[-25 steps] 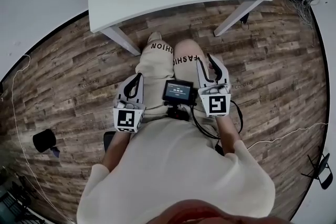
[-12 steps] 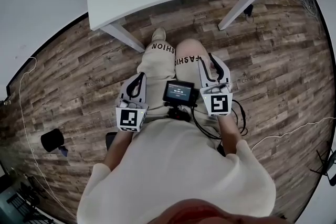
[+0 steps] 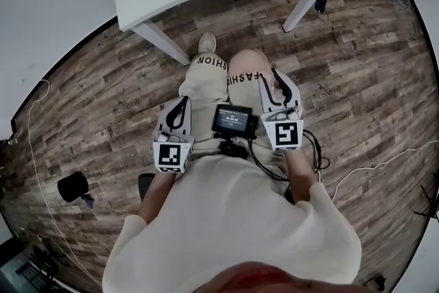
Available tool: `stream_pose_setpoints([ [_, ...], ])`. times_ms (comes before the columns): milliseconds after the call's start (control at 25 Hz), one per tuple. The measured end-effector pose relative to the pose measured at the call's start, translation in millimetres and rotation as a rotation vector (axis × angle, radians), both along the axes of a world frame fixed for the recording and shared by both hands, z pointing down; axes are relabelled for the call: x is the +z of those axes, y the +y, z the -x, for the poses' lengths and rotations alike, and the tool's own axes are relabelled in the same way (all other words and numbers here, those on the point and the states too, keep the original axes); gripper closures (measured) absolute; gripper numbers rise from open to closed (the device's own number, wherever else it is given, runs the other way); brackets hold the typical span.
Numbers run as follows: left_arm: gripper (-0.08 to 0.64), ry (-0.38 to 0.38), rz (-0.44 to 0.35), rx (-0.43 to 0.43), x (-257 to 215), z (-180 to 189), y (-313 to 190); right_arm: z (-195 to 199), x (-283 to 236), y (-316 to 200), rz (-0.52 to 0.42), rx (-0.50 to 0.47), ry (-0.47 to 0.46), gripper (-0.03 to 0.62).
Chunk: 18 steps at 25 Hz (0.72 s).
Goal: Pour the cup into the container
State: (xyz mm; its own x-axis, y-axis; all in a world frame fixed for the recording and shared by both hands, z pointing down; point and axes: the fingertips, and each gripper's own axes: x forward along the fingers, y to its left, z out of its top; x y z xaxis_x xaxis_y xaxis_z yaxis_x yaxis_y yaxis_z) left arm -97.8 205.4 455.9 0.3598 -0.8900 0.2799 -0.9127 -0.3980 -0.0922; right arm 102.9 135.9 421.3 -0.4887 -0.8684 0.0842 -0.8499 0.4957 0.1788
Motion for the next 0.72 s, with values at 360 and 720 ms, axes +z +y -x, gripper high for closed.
stream_pose_setpoints([
  [360, 0.548, -0.004, -0.008, 0.005, 2, 13, 34, 9, -2, 35, -0.023, 0.022, -0.007, 0.466],
  [720, 0.548, 0.0, -0.021, 0.022, -3, 16, 60, 16, -7, 63, -0.019, 0.035, 0.005, 0.466],
])
